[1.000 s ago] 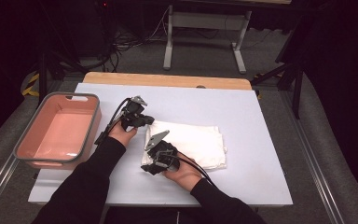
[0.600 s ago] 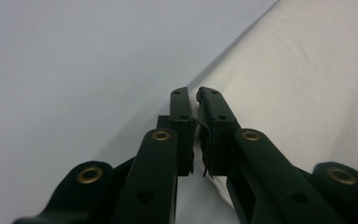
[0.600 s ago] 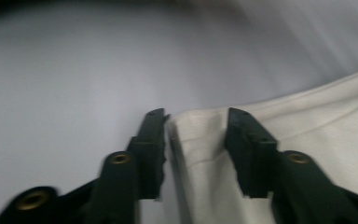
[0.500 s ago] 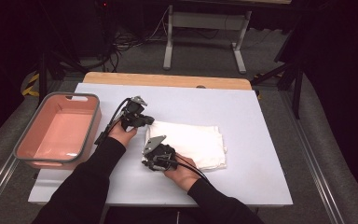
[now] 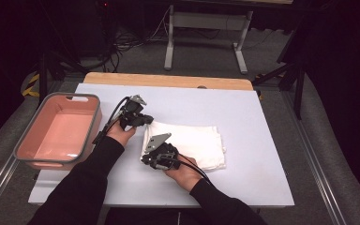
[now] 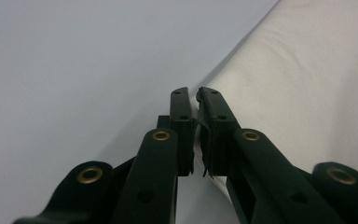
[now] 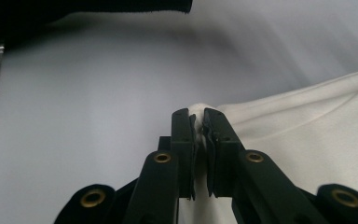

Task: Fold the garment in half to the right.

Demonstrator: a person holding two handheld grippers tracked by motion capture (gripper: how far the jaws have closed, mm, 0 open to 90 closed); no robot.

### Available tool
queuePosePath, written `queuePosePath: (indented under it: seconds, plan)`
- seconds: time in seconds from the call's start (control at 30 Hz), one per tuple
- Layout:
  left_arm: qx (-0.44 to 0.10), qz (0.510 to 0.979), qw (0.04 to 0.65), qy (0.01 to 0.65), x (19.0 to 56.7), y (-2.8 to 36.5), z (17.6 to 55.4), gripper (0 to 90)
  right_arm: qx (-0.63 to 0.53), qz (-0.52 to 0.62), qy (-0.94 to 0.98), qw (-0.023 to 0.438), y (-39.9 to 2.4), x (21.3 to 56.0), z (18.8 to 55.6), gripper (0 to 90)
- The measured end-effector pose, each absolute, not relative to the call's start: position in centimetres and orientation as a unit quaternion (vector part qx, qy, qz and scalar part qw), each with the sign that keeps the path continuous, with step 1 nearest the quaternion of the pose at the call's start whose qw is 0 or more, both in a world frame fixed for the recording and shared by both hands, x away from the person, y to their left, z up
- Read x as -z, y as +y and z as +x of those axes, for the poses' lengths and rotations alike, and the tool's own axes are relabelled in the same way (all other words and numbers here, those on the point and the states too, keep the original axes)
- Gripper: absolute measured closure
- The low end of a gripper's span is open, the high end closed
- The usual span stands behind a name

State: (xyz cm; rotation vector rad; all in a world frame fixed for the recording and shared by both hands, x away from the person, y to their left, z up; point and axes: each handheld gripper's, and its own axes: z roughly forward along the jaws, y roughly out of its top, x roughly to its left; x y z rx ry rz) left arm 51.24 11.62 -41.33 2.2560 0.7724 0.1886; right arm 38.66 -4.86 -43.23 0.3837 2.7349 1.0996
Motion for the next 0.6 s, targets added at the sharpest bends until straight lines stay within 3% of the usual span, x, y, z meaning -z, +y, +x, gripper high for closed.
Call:
queuePosePath:
  seconds: [0.6]
  plan:
    - [-0.096, 0.865, 0.386, 0.305, 38.9, 12.9, 50.9, 84.3, -0.424, 0.130, 0.891, 0.095, -4.1, 40.9, 38.6, 83.0]
